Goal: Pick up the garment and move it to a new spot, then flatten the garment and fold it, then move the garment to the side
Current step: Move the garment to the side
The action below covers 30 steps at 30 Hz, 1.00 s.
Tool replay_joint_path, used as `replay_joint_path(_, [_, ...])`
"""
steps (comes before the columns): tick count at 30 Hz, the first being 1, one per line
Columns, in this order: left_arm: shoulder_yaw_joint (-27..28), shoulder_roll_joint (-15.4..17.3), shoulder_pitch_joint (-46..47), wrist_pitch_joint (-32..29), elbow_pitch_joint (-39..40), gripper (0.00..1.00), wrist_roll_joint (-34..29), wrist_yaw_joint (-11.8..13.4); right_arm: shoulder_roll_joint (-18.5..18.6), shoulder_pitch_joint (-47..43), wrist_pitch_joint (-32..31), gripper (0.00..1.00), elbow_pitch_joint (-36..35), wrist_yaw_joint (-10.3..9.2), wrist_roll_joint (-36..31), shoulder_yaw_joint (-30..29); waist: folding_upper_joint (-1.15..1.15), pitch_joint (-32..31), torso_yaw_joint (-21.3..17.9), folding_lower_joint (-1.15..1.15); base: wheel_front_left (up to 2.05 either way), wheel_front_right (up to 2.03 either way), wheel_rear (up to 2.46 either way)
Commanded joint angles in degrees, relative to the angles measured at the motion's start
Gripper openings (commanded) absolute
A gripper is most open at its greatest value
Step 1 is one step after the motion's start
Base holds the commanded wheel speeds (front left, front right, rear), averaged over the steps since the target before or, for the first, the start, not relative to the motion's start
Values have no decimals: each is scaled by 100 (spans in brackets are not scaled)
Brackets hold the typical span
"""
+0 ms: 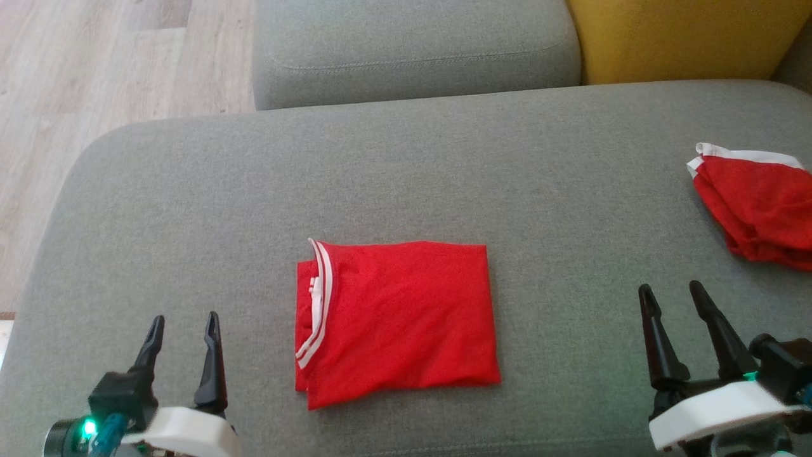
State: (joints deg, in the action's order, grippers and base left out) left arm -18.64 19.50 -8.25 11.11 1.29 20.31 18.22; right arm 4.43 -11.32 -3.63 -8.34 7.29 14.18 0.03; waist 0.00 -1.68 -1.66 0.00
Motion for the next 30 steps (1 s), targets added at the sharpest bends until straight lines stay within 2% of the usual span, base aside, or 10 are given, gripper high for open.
replay_joint_path(1, [204,133,249,6,183,100,27,40,56,172,-28,100,-227,20,-37,102,0,3,4,0,0,0,0])
replay_joint_path(7, [172,145,359,13,226,100,-3,40,76,199,-95,100,-180,20,-38,83,0,75,107,0,0,0,0])
replay_joint_path(12, [116,60,683,150,282,100,-73,-22,152,380,-168,100,168,20,13,178,0,369,424,0,0,0,0])
replay_joint_path(13, [69,-3,876,224,248,100,-120,-86,189,536,-187,100,447,20,47,293,0,551,598,0,0,0,0])
replay_joint_path(20, [-41,-349,1528,375,17,100,-286,-343,257,1251,-163,100,1760,20,316,878,0,1066,1185,0,0,0,0])
replay_joint_path(26, [92,-602,1757,386,81,100,-552,-540,197,1805,-228,100,2809,20,533,1199,0,1273,1450,0,0,0,0])
replay_joint_path(30, [194,-701,1767,387,112,100,-675,-638,168,1963,-311,100,3125,20,694,1320,0,1312,1499,0,0,0,0])
